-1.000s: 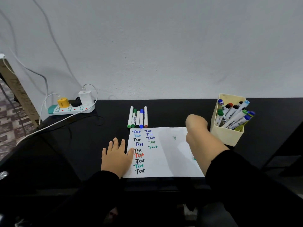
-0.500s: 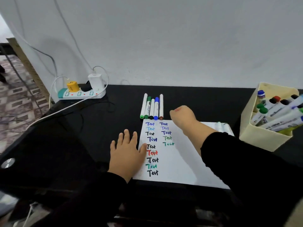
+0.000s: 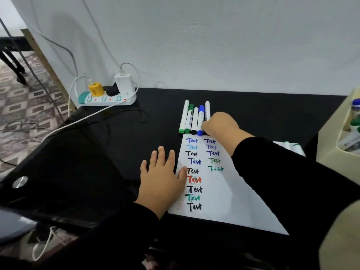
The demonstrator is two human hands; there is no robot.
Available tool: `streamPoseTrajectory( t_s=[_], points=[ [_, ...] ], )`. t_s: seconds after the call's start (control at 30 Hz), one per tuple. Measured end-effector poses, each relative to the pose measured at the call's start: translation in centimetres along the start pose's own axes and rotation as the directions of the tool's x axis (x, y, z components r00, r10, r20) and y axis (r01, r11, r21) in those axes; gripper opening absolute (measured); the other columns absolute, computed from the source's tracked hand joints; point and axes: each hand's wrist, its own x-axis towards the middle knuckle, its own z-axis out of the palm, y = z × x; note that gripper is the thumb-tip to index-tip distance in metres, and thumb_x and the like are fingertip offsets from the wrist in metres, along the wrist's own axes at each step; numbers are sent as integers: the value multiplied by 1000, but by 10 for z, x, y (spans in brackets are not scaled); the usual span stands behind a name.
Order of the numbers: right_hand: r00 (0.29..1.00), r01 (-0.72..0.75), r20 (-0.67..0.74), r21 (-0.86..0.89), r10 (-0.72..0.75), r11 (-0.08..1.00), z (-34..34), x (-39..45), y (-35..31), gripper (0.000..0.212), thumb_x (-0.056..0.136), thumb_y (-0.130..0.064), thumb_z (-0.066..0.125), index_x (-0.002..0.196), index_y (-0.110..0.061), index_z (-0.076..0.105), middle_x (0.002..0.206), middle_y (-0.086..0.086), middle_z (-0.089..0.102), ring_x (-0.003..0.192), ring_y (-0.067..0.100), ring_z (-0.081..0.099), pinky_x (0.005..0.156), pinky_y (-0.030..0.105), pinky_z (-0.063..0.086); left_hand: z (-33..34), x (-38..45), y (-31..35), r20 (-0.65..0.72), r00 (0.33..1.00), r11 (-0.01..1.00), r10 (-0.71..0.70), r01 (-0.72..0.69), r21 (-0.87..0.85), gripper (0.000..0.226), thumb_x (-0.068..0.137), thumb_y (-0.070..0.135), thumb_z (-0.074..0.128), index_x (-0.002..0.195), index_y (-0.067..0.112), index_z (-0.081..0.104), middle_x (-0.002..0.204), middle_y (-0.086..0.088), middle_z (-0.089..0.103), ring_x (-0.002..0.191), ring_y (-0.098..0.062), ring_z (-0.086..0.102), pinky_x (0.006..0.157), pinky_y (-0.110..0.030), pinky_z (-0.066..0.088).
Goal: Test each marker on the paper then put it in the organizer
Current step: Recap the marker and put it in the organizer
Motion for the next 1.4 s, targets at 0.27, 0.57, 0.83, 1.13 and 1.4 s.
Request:
streamPoseTrajectory(
  t_s=[0.27, 0.57, 0.83, 1.13, 1.4],
  points=[
    [989, -82, -61, 519, 132, 851, -21, -12, 23, 29, 91, -33, 52, 76, -7, 53, 75, 5, 60, 57, 14, 46, 58, 27, 40, 0, -3, 0, -11, 1000, 1000, 10, -10, -18, 63, 97, 53, 21, 151, 25, 3, 158, -2, -8, 145, -19, -9, 116, -43, -5],
    [964, -119, -10, 877, 266, 465, -55, -63, 74, 12, 85, -19, 58, 83, -8, 62, 71, 4, 63, 52, 10, 40, 47, 21, 34, -2, -4, -1, -13, 1000, 998, 17, -18, -63, 65, 96, 54, 23, 151, 23, 7, 159, -3, -4, 146, -20, -5, 116, -42, -3],
    [975, -29, -54, 931, 216, 365, -73, -110, 104, 14, 87, -16, 63, 78, -5, 62, 65, 7, 57, 51, 11, 36, 47, 20, 31, -16, -15, 0, -51, 998, 942, 20, -36, -334, 66, 96, 45, 39, 150, 19, 12, 158, -3, 7, 146, -17, 2, 118, -38, 1],
    [998, -14, -8, 920, 54, 391, -75, -134, 103, 14, 86, -10, 57, 79, -2, 66, 62, 4, 44, 53, 10, 30, 51, 21, 24, -50, -47, 34, -333, 907, 756, 257, -404, -516, 65, 91, 34, 59, 147, 29, 26, 150, 13, 29, 136, -3, 28, 102, -11, 19],
    [996, -42, 24, 973, 82, 229, -61, -141, 84, 20, 87, -13, 54, 69, -7, 61, 59, 2, 39, 51, 11, 28, 47, 22, 22, -63, -51, 43, -268, 942, 777, 201, -320, -542, 34, 92, 27, 58, 125, 24, 58, 93, 11, 56, 70, -5, 51, 51, -8, 36]
  ],
)
